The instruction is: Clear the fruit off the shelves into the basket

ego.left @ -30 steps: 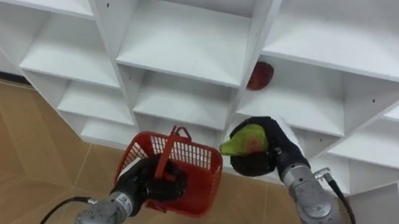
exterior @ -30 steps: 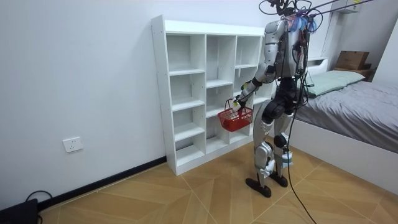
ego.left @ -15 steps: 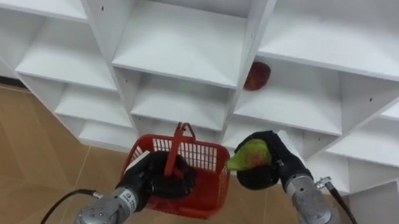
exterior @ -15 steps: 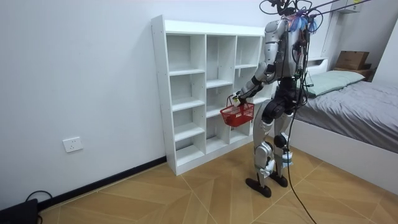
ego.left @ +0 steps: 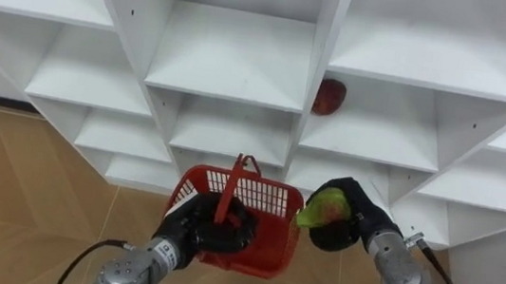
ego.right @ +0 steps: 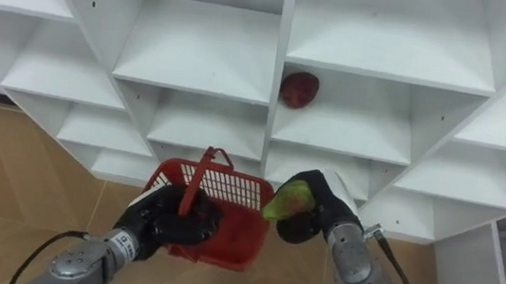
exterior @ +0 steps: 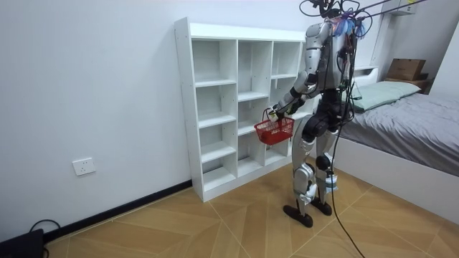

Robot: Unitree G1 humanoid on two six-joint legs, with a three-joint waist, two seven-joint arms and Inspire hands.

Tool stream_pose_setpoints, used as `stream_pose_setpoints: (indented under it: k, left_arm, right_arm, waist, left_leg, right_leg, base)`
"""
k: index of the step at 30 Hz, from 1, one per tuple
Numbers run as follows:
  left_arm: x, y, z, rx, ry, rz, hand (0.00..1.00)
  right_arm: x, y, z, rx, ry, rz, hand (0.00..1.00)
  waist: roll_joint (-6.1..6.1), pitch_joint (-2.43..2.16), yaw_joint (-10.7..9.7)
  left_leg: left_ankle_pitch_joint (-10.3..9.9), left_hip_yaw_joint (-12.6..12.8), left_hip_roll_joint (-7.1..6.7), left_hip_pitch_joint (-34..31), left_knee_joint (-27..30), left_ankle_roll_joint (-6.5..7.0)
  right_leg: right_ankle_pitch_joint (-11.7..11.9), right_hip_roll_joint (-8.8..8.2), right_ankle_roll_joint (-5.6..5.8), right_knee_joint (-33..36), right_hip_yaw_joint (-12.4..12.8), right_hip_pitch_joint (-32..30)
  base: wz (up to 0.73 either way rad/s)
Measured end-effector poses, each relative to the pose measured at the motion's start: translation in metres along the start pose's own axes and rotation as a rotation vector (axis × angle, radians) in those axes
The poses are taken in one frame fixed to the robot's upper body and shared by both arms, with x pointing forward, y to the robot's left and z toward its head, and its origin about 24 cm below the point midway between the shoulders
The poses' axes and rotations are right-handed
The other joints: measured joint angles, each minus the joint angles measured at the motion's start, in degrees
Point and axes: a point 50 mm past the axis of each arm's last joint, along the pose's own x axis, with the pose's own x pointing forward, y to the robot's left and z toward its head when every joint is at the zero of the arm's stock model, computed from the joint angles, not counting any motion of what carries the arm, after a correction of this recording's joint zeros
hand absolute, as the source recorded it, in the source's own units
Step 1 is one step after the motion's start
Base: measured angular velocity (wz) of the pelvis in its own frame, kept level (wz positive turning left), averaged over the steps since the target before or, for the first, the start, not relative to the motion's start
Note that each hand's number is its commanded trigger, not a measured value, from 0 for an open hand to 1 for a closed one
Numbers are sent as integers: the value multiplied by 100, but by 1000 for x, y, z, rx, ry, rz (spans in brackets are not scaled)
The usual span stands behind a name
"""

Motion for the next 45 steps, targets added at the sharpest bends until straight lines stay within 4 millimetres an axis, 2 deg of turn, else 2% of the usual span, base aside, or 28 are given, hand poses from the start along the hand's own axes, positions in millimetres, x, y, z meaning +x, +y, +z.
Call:
stream_pose_setpoints:
  k: [4,18,23,45]
  left_arm:
    - [0,-5,-2,16,13,-43,100]
    - [0,-14,-6,45,36,-133,100]
    - [0,-15,-6,56,41,-152,100]
    - [8,-16,11,102,10,-199,100]
  right_arm:
    - [1,1,2,-43,-7,6,100]
    - [6,7,12,-94,-36,28,100]
    - [10,5,13,-106,-28,27,100]
    - [9,9,10,-121,-13,43,100]
  waist:
    - [-20,43,16]
    - [-18,47,-3]
    - [5,85,-5]
    - [48,84,-2]
  left_leg:
    - [0,19,0,-16,0,0]
    - [-2,49,3,-120,1,-1]
    - [-3,47,4,-121,2,0]
    - [-2,48,6,-165,-7,-1]
  right_leg:
    - [-1,3,1,-8,7,-15]
    - [-4,2,0,2,18,-123]
    - [-2,5,1,-11,16,-114]
    - [-2,5,0,-1,1,-157]
  base:
    - [0]
    - [0]
    - [0]
    - [0]
